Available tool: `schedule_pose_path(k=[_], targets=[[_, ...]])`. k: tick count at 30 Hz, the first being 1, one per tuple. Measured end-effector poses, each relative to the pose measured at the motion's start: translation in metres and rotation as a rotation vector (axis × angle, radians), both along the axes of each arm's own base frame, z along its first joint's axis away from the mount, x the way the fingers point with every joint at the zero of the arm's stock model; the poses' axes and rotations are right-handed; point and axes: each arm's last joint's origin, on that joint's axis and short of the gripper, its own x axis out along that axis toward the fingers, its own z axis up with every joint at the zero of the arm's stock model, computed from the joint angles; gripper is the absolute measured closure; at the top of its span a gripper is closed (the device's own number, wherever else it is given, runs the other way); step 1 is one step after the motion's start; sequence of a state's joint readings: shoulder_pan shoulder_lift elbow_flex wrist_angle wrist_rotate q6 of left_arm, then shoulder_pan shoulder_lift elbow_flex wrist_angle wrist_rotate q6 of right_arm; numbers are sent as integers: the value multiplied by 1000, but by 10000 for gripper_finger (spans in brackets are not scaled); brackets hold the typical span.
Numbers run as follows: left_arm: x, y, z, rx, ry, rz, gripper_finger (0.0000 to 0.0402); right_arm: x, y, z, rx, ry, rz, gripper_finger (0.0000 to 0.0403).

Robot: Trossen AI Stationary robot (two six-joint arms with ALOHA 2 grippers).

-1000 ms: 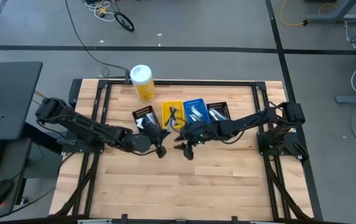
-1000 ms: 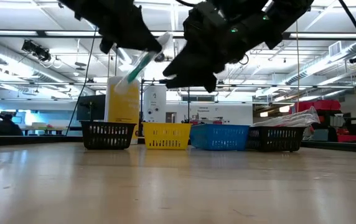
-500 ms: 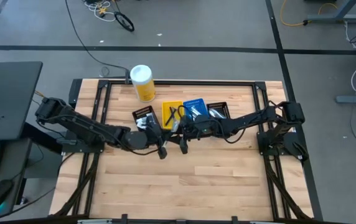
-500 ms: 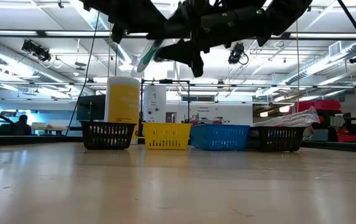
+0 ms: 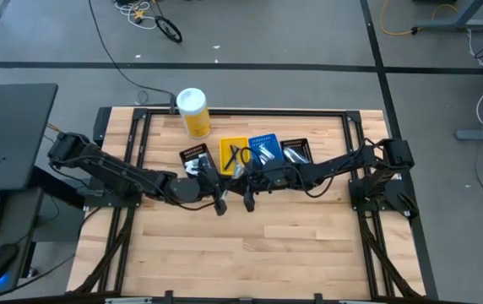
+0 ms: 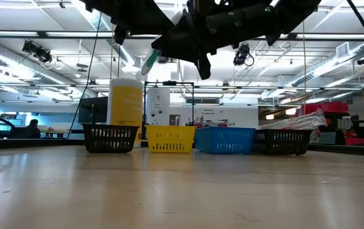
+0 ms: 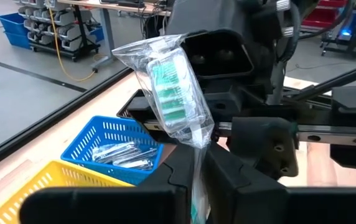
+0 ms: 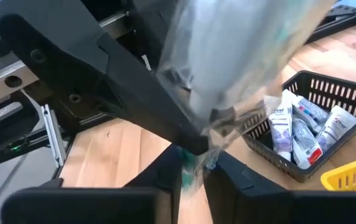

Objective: Pick & Place Travel size toiletries
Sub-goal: Put the green toothbrush into the right black basket

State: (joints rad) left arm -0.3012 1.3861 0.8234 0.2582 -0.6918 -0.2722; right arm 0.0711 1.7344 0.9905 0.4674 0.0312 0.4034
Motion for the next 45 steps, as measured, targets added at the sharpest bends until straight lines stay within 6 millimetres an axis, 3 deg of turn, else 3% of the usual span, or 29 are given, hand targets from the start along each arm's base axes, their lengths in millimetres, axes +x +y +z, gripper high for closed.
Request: schedule_pose_path(k=[13, 20, 24, 27, 34, 40, 45], targets=[[-2, 0, -7, -5, 60, 0, 355, -3, 0, -9, -7, 92, -1, 365], [-4, 1, -14, 6, 123, 20, 309, -17, -3, 2, 8, 181, -40, 366], [-5, 2, -16, -10, 137, 40, 275, -42, -8, 17, 2, 313, -115, 366], [-5, 2, -16, -3, 140, 42, 256, -72, -15, 32, 7, 448, -212, 366], [-6, 4, -18, -11, 138, 55, 243, -138, -49, 45, 30, 774, -455, 366], [-6, 4, -18, -12, 137, 56, 247, -163, -85, 39, 160, 965, -523, 366], [-6, 4, -18, -12, 138, 55, 248, -165, -105, 39, 207, 946, -423, 365]])
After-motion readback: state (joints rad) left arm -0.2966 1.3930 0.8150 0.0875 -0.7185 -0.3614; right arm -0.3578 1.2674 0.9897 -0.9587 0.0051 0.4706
